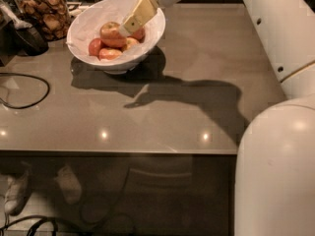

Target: Pick apple from white bowl

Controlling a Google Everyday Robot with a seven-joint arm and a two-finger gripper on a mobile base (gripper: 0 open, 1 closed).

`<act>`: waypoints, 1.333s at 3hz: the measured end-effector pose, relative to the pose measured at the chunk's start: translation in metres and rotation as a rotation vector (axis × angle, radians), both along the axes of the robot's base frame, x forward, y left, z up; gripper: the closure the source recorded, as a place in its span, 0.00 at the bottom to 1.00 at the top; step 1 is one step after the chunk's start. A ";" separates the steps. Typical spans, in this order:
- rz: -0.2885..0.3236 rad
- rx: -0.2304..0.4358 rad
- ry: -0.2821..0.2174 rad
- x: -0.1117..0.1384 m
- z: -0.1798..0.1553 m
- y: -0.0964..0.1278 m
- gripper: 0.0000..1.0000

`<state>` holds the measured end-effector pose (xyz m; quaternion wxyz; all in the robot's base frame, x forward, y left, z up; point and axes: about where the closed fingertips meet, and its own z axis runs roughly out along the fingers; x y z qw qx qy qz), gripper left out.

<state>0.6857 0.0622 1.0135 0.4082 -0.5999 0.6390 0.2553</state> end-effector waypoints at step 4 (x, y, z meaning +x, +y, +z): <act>0.030 -0.005 0.036 0.033 -0.019 0.024 0.09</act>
Offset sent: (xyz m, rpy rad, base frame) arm 0.0300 0.0144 0.0091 0.0079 -0.0003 0.0166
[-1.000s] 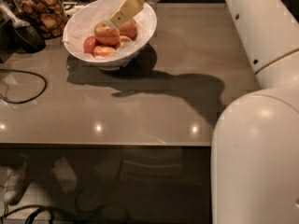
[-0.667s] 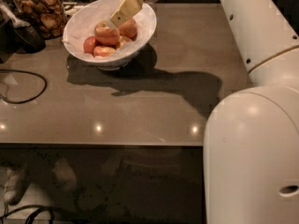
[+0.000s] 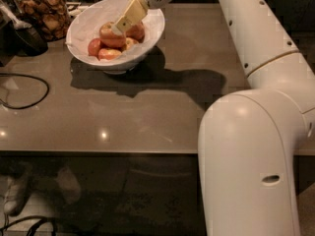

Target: Pick apple from white bowl

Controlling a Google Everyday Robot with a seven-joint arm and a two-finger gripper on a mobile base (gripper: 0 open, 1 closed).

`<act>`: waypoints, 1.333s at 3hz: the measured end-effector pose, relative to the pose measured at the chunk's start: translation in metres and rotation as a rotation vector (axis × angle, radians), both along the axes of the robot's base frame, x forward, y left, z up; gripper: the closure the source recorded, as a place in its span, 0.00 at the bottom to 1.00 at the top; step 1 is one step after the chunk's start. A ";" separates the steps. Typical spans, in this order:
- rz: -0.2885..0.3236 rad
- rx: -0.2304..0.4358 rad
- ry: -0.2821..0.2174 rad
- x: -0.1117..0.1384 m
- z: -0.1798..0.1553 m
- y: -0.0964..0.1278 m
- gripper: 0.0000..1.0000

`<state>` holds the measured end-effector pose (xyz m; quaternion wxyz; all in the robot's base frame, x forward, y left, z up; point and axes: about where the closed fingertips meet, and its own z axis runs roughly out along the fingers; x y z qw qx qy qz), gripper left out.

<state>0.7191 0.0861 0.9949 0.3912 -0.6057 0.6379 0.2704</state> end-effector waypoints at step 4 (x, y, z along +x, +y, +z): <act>0.008 -0.019 0.067 0.015 -0.036 0.007 0.17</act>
Offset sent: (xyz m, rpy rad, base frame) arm 0.0212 -0.0049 -0.0252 -0.0074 0.0540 -0.0114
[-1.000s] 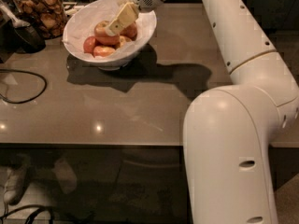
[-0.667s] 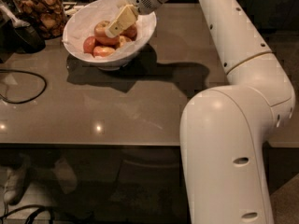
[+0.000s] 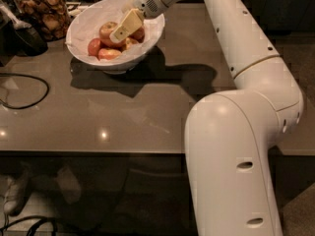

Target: Pick apple from white bowl

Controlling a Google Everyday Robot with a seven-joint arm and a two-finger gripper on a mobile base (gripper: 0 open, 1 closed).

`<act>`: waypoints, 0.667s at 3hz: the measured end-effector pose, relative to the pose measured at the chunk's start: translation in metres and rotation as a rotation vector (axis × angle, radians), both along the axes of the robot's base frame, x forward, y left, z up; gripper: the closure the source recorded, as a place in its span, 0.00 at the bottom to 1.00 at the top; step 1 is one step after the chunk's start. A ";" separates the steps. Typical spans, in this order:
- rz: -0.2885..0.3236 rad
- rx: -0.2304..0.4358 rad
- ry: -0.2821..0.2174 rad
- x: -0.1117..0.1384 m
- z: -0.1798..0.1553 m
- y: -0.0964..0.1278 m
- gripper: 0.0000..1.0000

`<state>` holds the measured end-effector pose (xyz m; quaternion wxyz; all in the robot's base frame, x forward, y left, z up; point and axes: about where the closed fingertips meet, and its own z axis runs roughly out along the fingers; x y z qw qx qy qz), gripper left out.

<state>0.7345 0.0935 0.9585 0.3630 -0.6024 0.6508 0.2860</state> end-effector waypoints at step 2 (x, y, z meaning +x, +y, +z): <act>0.033 -0.026 0.016 -0.001 -0.012 0.015 0.24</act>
Offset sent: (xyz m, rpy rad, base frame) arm -0.0008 0.0031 -0.0057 -0.0271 0.0121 0.0159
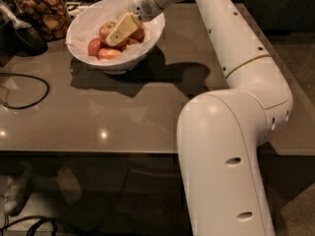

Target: Pick apple from white bowl

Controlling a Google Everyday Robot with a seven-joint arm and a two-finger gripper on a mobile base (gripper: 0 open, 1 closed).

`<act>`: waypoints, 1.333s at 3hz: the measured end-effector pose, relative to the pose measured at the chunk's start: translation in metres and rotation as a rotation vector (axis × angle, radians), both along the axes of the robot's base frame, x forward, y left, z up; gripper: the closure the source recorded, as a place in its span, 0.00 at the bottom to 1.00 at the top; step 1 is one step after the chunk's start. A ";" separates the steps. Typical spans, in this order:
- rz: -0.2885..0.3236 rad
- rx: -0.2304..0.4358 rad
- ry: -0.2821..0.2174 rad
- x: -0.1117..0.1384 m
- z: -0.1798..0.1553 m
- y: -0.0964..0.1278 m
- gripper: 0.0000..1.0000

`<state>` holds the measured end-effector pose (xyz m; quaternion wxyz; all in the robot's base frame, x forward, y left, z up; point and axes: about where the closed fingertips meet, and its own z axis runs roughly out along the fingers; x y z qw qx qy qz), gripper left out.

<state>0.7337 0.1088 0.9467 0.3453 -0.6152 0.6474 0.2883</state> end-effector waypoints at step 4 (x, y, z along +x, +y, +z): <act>0.039 -0.034 -0.026 0.010 -0.016 0.003 0.26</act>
Offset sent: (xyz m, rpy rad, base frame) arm 0.0108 0.0001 0.0014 -0.0281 -0.0362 0.0385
